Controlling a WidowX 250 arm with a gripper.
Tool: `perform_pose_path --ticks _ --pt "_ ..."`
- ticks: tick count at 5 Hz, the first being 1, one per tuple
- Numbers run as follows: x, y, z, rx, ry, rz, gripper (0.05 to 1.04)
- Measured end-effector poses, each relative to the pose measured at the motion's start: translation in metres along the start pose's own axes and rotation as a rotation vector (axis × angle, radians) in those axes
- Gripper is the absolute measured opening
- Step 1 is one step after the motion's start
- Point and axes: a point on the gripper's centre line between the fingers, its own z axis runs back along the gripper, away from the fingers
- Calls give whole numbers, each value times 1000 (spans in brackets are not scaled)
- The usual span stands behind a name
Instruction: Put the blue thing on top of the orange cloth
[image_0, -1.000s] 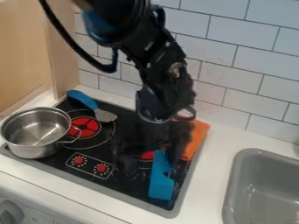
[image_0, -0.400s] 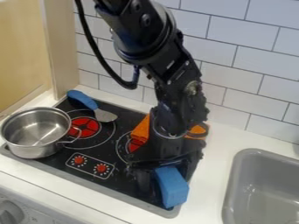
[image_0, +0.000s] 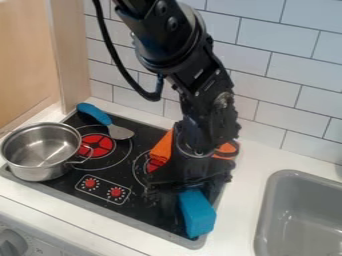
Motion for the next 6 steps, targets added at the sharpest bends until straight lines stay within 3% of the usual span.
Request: perform_pose_path --ticks 1,4,6 --pt "1 0 0 0 -3 4 568" --pt "0 5 3 1 -17 32 568" --pt "10 10 23 -13 -37 63 568"
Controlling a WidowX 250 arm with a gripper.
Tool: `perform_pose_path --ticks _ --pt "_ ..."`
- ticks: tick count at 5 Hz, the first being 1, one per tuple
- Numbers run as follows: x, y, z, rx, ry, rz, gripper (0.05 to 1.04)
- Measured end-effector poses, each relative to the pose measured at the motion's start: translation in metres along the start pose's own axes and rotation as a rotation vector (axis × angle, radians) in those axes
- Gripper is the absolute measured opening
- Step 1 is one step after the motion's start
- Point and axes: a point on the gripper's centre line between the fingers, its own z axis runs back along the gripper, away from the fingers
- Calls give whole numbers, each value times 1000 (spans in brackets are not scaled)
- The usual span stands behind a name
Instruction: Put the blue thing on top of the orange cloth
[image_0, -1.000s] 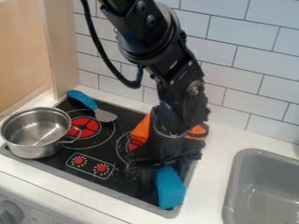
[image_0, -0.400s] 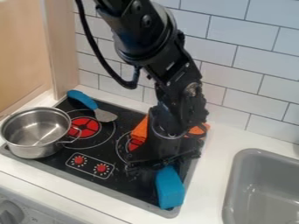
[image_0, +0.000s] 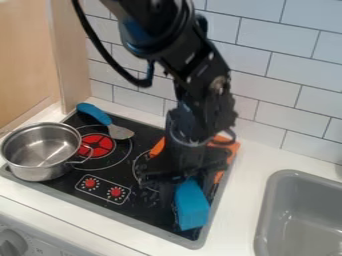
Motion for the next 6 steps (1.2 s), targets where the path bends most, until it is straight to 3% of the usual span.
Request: perform_pose_path --ticks 2,3,6 --pt "44 -11 13 -22 -3 95 568" --pt "70 -13 7 -42 15 128 568" --pt "112 -38 -24 -21 54 39 568"
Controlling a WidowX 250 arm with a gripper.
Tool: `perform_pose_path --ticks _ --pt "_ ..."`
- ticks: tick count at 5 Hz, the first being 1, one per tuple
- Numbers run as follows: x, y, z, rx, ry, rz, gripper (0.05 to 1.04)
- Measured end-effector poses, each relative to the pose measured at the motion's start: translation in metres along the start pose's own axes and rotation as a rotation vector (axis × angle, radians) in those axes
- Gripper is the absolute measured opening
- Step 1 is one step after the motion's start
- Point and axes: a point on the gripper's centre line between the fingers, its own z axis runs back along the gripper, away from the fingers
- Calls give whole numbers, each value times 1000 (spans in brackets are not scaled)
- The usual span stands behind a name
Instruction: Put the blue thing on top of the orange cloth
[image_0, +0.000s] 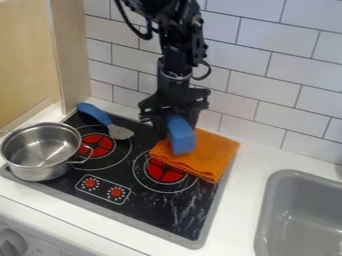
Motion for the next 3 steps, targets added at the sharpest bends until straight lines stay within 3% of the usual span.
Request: perform_pose_path --ticks 1,2,3 --pt "3 -6 -6 -5 13 -16 568" --pt "3 -8 -14 11 34 -32 652" --pt "1 -7 -15 24 55 17 940"
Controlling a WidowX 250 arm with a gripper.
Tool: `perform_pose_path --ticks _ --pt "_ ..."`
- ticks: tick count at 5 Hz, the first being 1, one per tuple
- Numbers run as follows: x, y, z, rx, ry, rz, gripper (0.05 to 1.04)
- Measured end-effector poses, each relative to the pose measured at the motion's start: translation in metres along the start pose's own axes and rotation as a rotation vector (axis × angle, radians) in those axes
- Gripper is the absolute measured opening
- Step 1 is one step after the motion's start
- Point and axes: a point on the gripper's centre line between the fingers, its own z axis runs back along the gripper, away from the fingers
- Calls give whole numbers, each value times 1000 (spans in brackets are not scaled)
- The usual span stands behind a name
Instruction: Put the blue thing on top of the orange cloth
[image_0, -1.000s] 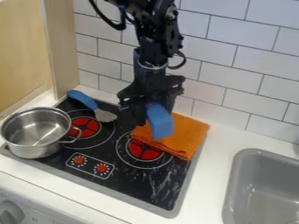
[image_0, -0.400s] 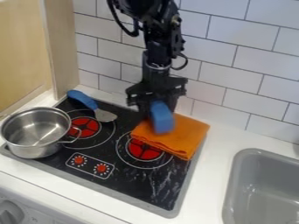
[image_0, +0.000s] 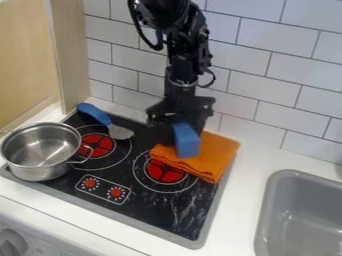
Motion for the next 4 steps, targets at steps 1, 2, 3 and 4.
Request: perform_pose_path --ticks 1,2,3,4 --pt "0 0 0 -2 3 12 1006" --pt "0 -1 0 -6 1 21 999" --pt "-2 0 1 -11 3 28 999" --pt "-2 4 18 -37 -39 31 999"
